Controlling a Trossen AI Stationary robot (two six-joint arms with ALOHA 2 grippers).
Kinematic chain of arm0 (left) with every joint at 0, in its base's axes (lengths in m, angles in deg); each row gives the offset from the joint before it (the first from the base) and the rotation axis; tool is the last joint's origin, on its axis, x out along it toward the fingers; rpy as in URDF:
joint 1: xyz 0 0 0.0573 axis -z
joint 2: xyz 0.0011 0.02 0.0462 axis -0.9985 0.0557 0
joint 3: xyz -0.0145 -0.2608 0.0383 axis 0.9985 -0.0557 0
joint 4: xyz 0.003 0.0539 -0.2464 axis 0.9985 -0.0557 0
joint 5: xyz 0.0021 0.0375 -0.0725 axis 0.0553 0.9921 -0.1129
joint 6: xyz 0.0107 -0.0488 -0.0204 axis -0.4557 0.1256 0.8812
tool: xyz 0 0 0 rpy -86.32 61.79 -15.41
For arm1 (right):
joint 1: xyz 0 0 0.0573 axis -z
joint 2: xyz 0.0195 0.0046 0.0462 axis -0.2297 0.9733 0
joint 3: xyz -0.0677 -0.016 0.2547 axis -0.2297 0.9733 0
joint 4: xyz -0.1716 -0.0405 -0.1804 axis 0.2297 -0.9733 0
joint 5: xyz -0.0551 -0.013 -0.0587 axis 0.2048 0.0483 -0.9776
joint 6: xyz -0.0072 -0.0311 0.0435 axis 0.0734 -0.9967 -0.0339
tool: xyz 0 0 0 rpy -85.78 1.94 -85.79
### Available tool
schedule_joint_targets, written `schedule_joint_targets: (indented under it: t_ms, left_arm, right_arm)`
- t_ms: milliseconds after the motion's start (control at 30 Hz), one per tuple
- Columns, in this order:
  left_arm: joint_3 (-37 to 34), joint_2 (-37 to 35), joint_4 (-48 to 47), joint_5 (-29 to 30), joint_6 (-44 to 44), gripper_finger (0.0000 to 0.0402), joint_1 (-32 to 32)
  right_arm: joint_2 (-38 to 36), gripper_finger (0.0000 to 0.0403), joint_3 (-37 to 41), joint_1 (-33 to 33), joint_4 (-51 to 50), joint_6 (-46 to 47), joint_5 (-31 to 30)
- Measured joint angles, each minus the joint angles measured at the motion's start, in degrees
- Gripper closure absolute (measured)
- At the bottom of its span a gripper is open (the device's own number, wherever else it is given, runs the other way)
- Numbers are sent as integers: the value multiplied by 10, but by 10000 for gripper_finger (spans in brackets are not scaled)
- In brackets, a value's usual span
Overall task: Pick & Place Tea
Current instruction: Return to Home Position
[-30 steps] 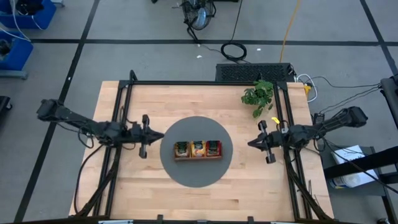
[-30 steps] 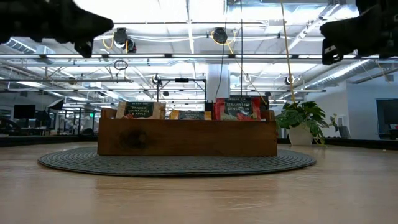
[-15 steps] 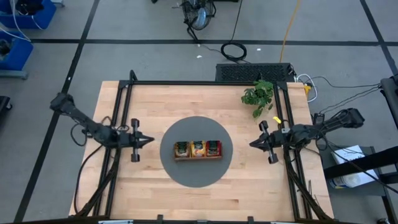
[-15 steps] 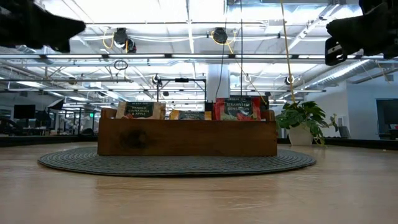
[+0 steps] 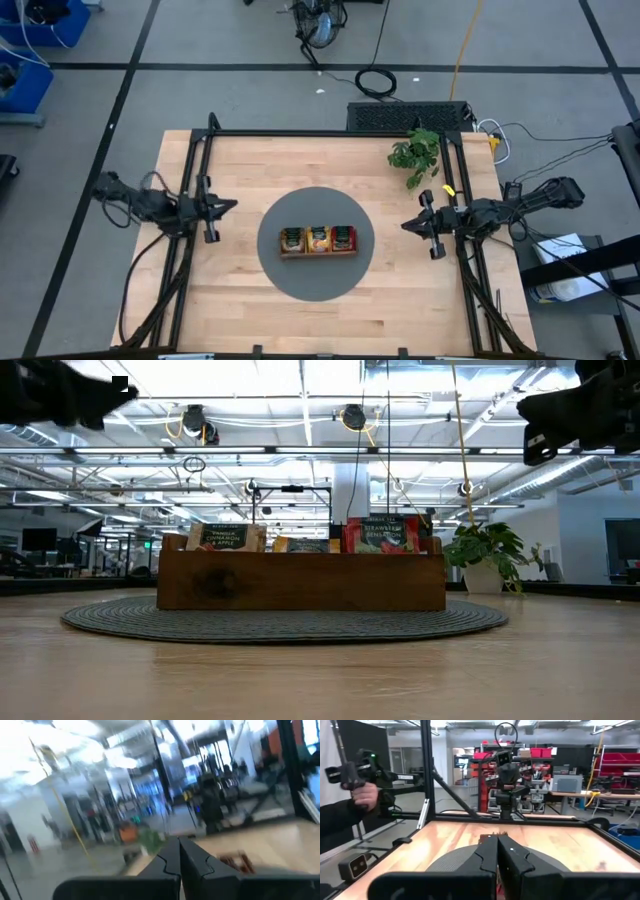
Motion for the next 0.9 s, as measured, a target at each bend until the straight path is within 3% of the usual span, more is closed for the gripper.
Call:
schedule_joint_targets:
  t_ms: [200,400,700,900]
  left_arm:
    - [15,-2,-155,-124,155,401,-41]
    - [-11,-1,-172,-90,211,401,-40]
    - [-19,50,-144,-141,195,399,-36]
    - [-20,82,-145,-143,204,399,-43]
  right_arm:
    - [-5,403,0,17,3,13,2]
    - [-6,403,6,19,-27,6,-1]
    - [0,403,5,30,-38,10,14]
    - [4,403,5,30,-38,20,15]
